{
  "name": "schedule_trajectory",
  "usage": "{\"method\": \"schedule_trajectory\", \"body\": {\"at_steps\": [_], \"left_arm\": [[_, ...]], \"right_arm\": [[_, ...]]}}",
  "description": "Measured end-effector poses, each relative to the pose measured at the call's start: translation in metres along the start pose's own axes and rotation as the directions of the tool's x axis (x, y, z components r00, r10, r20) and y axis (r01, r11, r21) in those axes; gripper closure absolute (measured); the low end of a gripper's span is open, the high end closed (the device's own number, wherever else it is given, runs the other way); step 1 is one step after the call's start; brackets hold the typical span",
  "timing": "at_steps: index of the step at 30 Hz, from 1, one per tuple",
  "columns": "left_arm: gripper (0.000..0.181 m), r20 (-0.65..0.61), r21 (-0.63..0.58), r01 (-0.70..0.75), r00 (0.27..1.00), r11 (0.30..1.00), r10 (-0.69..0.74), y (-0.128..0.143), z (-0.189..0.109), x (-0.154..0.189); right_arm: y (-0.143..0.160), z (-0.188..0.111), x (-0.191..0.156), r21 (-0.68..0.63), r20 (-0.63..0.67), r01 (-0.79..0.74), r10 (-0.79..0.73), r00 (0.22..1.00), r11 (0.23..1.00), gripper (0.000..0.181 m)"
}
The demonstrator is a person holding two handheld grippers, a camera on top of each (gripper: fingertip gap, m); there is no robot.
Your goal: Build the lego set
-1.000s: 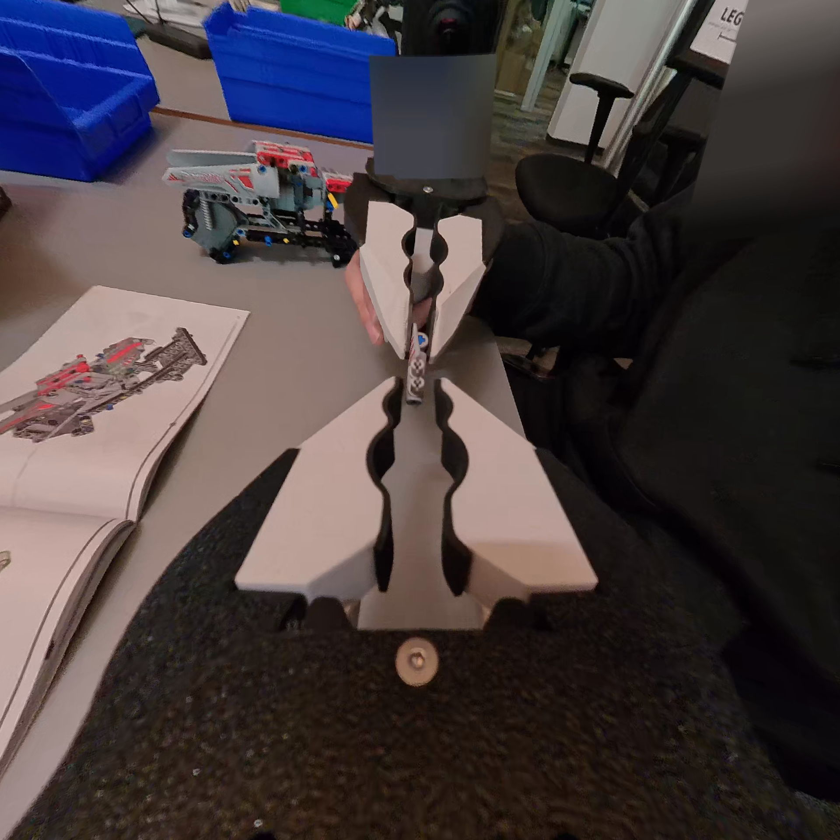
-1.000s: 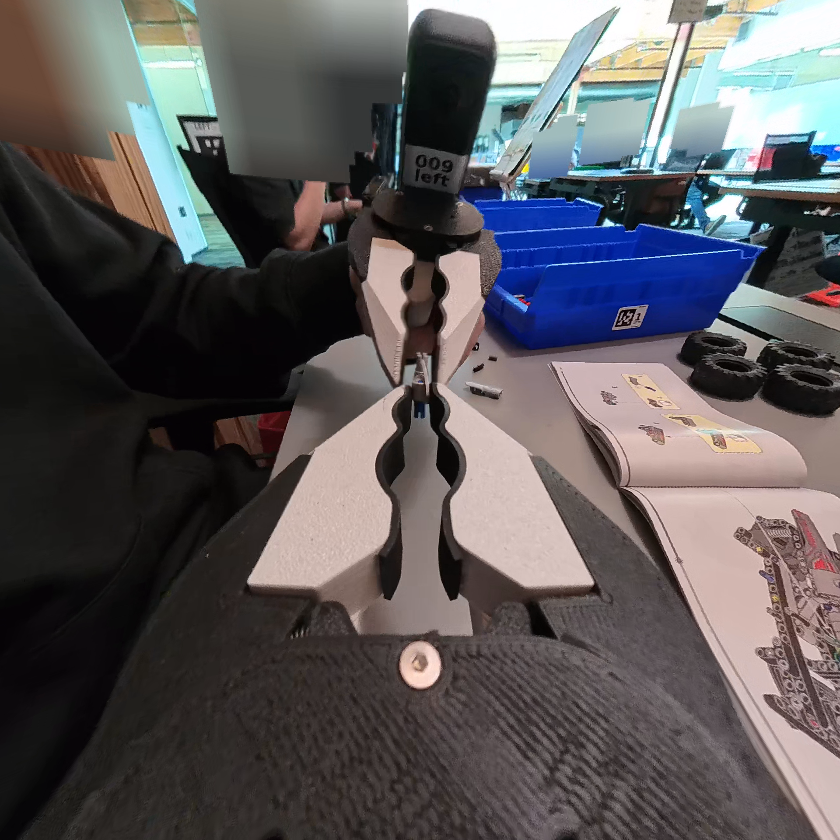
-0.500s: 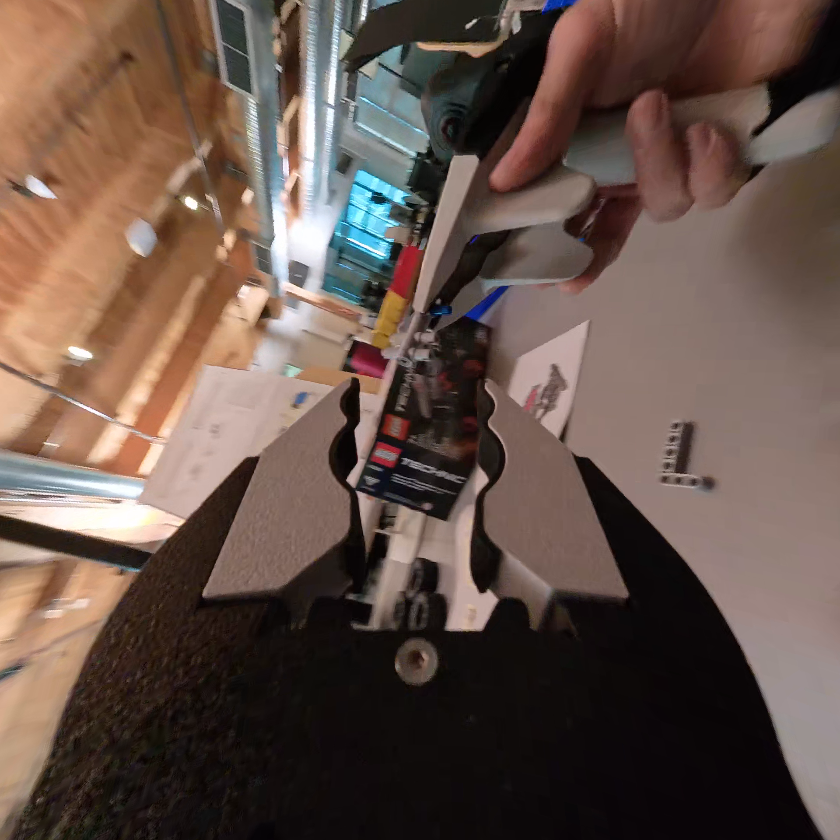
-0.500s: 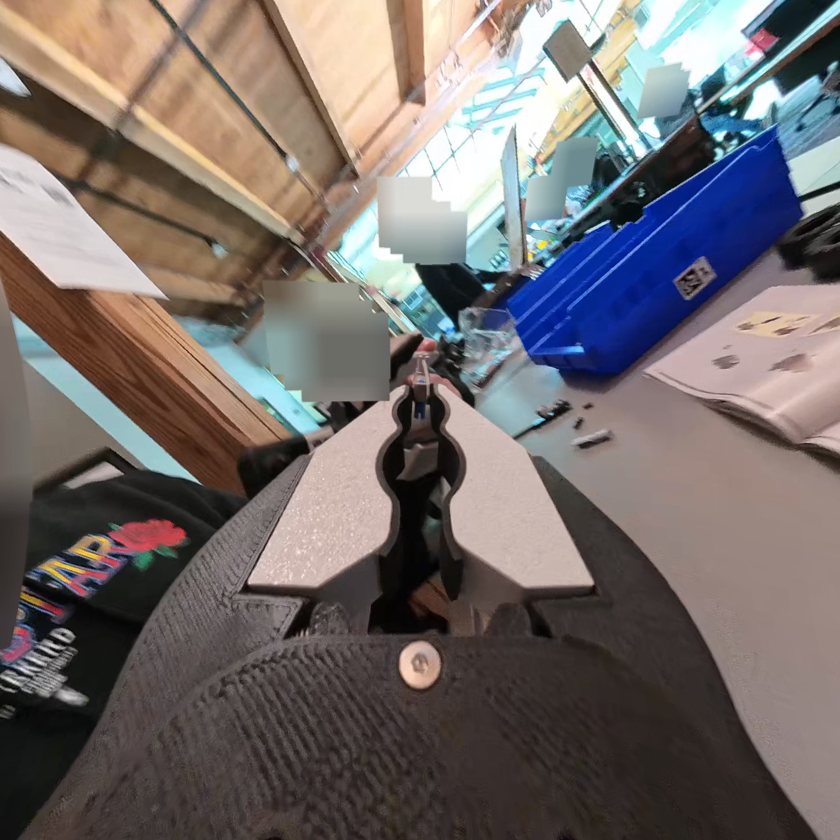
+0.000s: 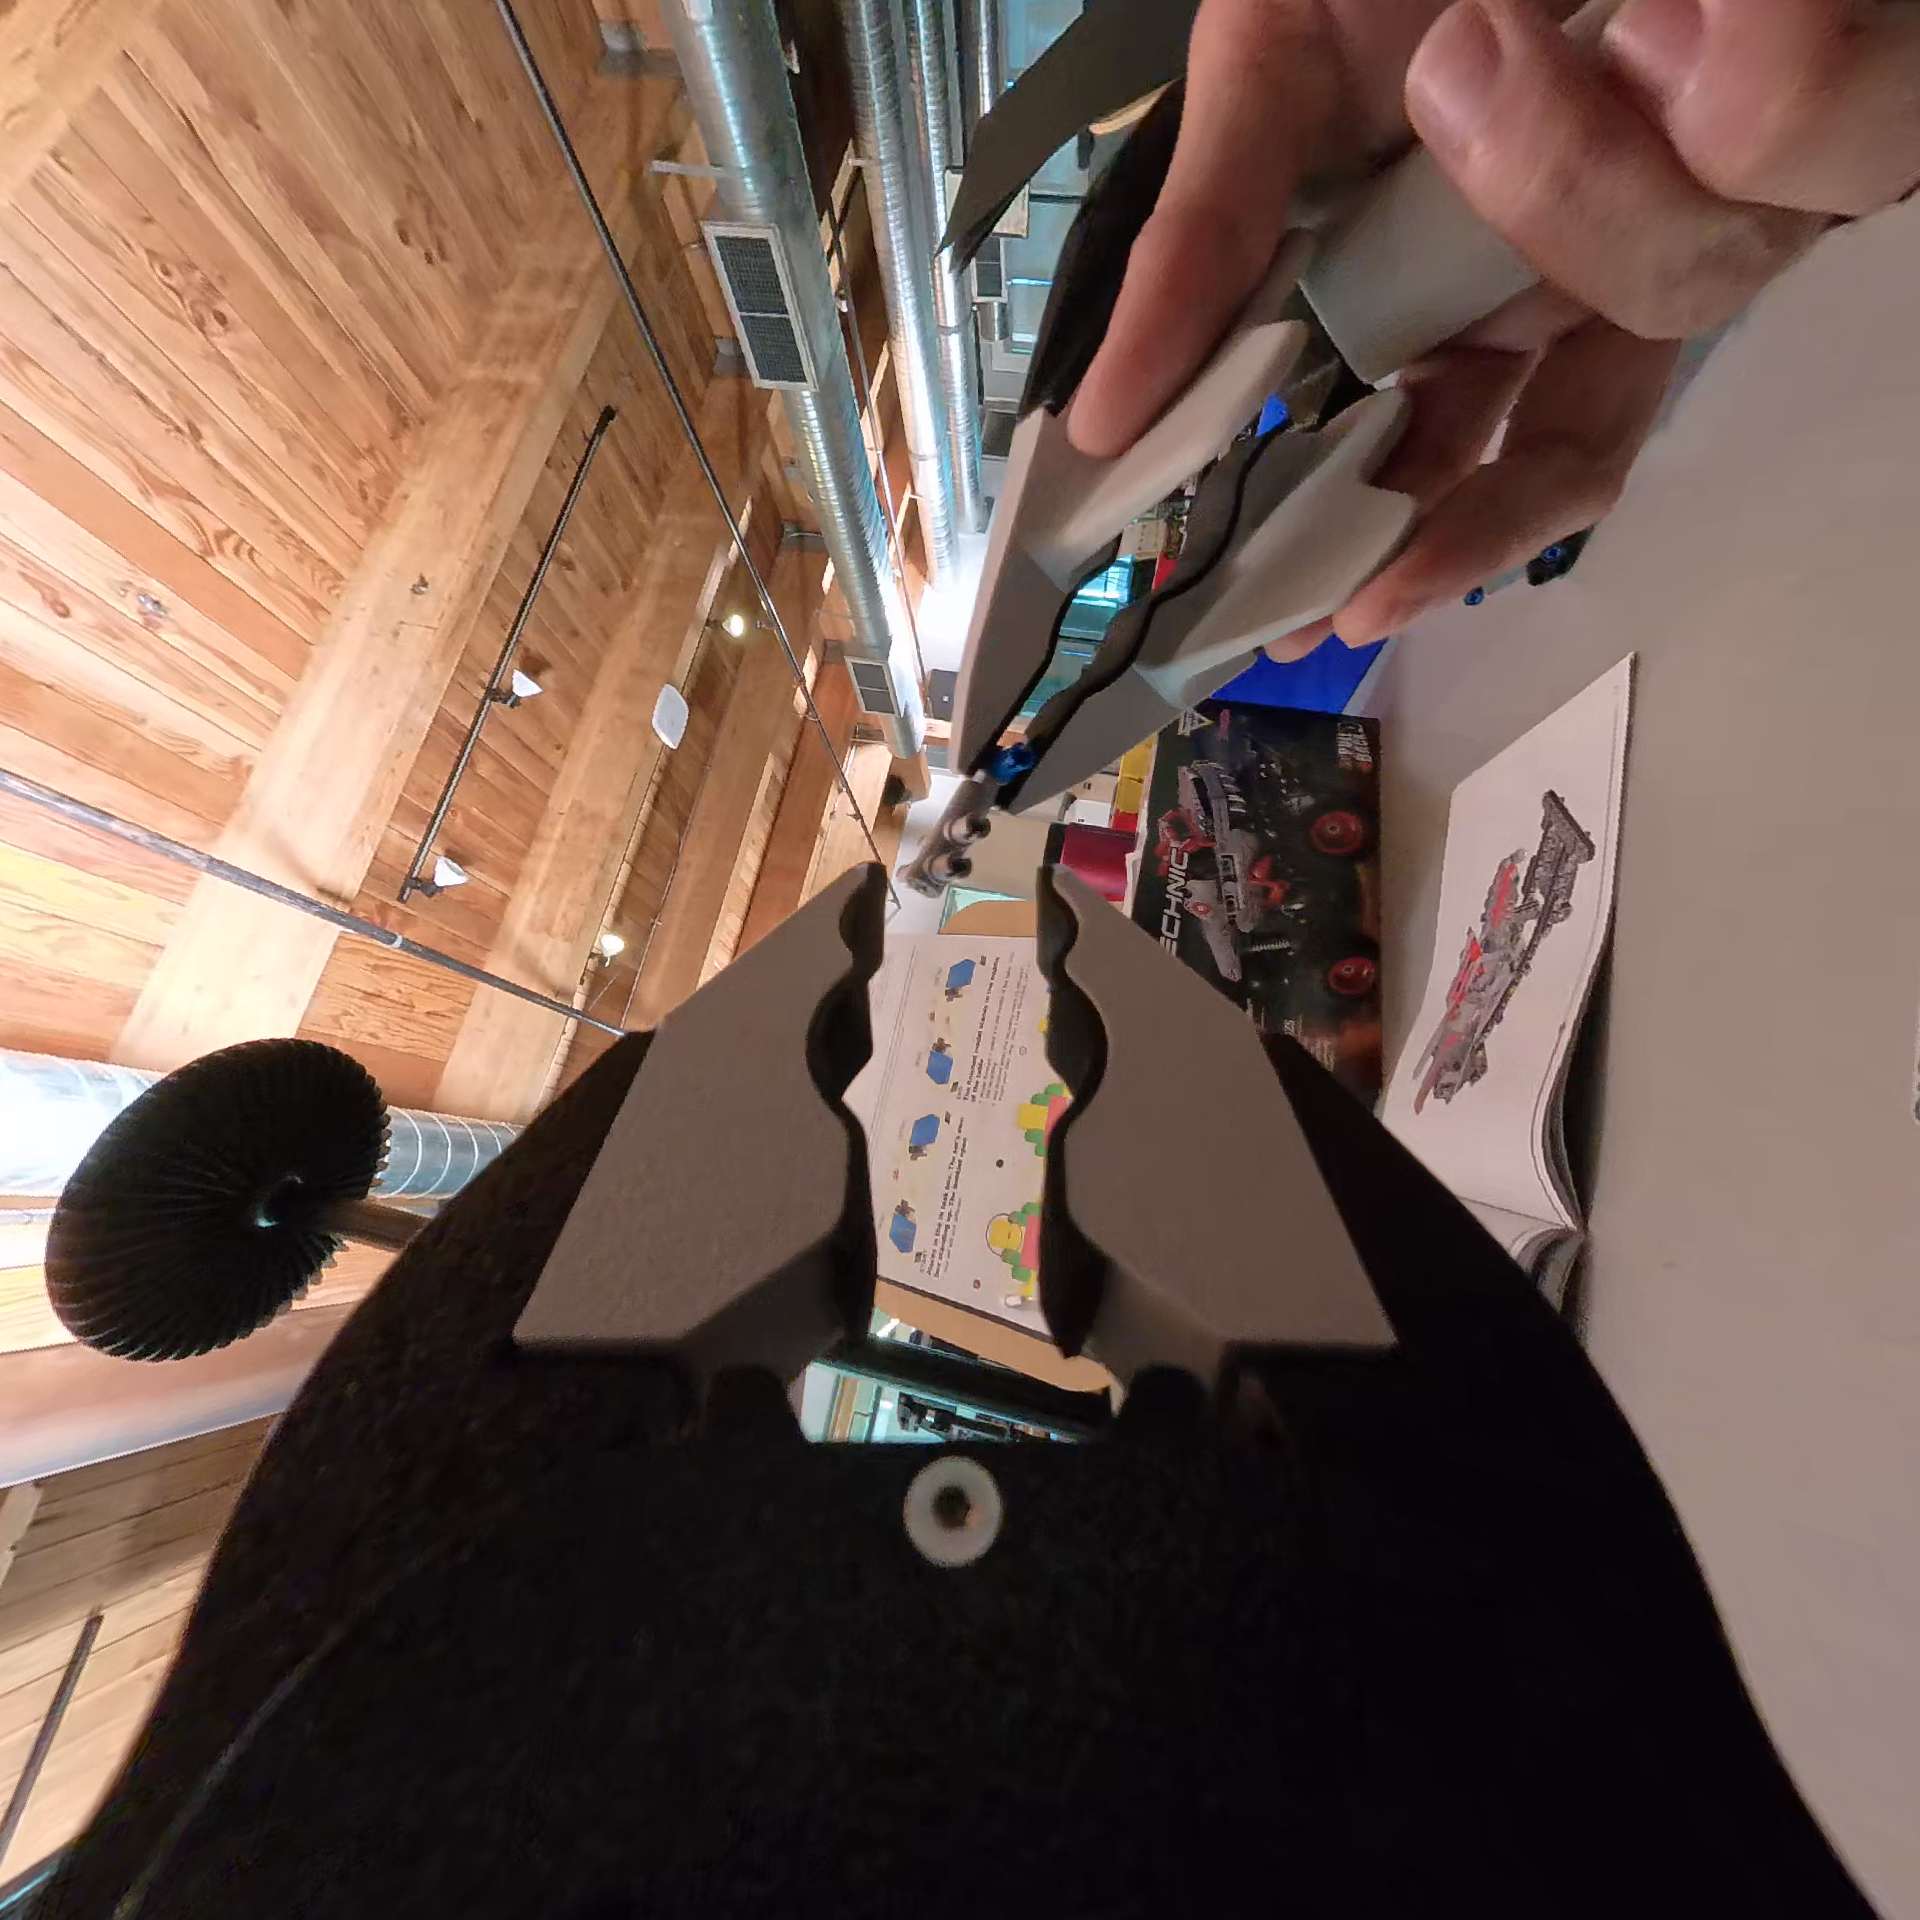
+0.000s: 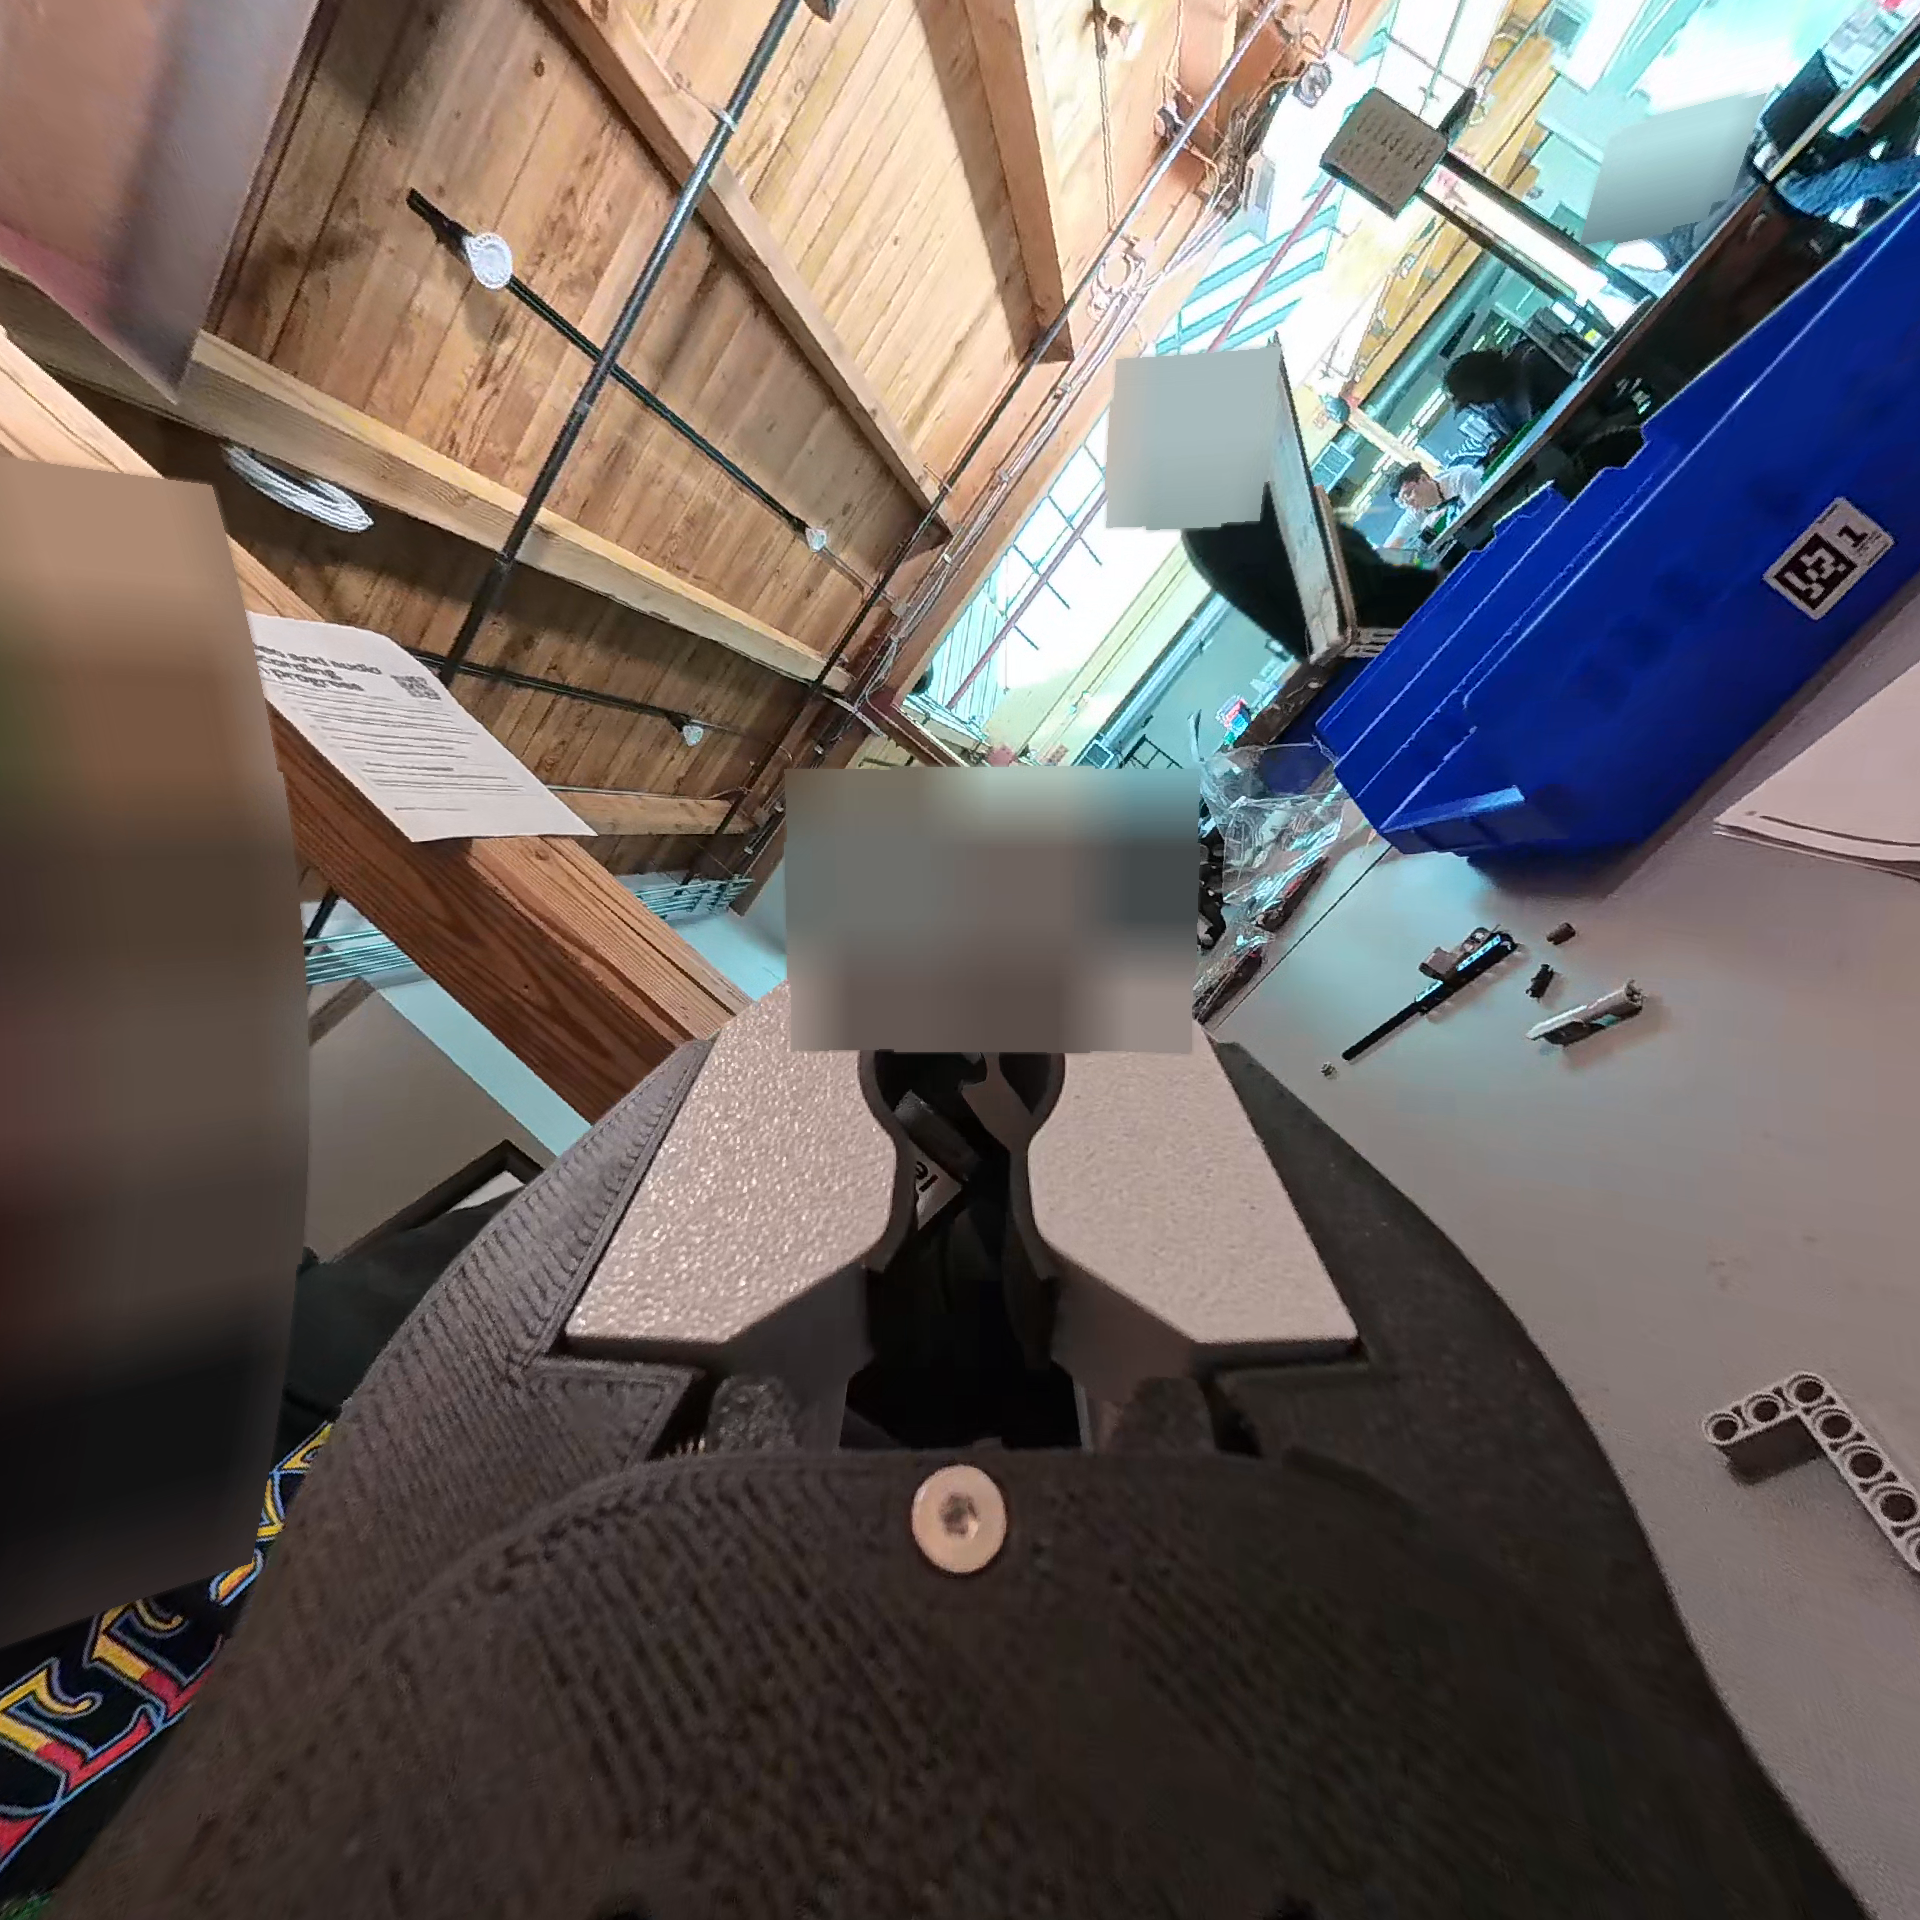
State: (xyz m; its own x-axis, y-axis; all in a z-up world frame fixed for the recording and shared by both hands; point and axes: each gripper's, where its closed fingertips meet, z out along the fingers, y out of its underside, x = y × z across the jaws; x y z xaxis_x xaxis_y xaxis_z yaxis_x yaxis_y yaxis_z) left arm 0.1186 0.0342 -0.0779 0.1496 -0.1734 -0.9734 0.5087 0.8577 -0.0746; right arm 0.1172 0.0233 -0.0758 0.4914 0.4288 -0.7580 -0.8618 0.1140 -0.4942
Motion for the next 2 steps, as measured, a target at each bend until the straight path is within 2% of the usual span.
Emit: {"method": "schedule_trajectory", "body": {"at_steps": [2], "left_arm": [[0.157, 0.001, 0.003, -0.007, 1.0, 1.0, 0.007, 0.0004, 0.0001, -0.0006]], "right_arm": [[0.0003, 0.0004, -0.0005, 0.0, -0.002, 0.002, -0.002, 1.0, 1.0, 0.175]]}}
